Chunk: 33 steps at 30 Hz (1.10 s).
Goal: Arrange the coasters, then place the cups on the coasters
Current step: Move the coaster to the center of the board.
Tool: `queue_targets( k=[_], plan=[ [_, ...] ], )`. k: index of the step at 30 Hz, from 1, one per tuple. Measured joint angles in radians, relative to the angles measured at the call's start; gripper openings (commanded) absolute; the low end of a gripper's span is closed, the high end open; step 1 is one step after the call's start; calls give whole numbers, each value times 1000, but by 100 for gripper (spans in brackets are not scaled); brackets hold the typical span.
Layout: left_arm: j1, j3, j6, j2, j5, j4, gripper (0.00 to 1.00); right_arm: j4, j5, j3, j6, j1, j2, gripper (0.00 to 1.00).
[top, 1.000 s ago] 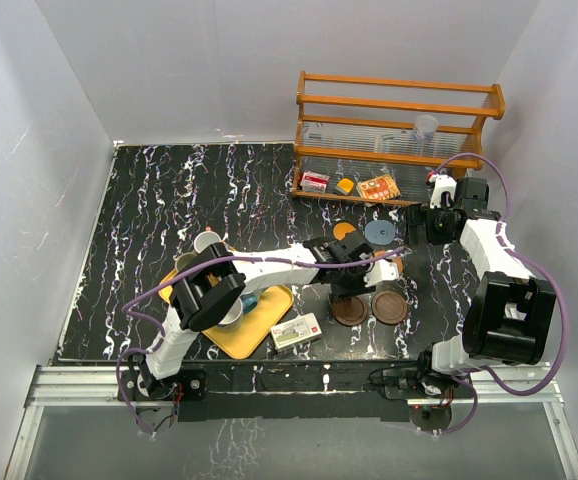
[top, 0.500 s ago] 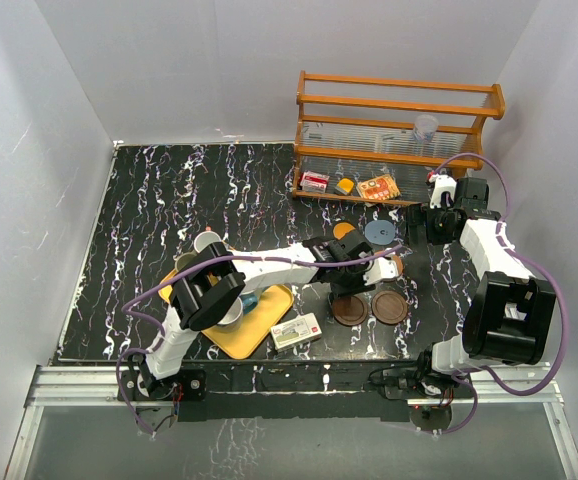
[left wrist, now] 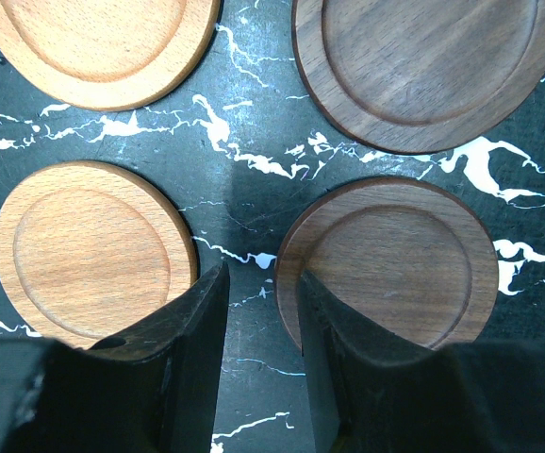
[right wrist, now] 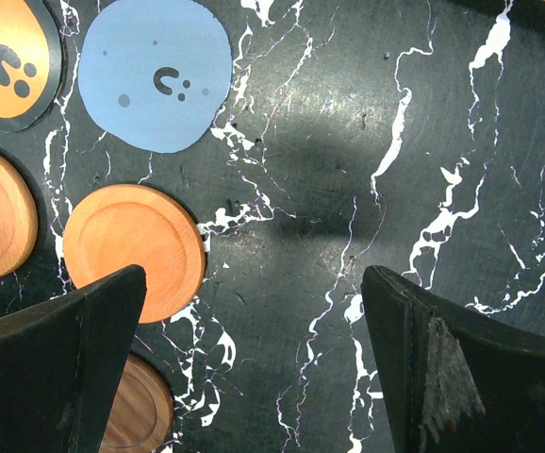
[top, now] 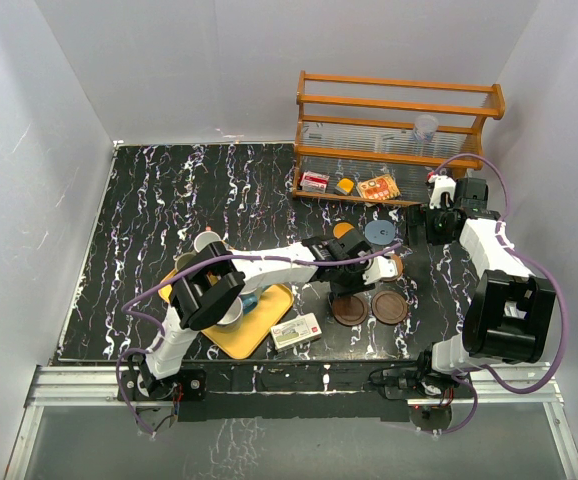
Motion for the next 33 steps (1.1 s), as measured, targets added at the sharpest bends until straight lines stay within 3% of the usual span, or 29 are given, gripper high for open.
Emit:
queue_targets(
  k=[23, 33],
  plan=[
    [22, 0, -3, -6, -10, -18, 34, 0, 0, 0, 0, 0, 7, 98],
    [29, 21, -3, -8, 6, -77, 62, 0, 0, 0, 0, 0, 9, 98]
  ],
)
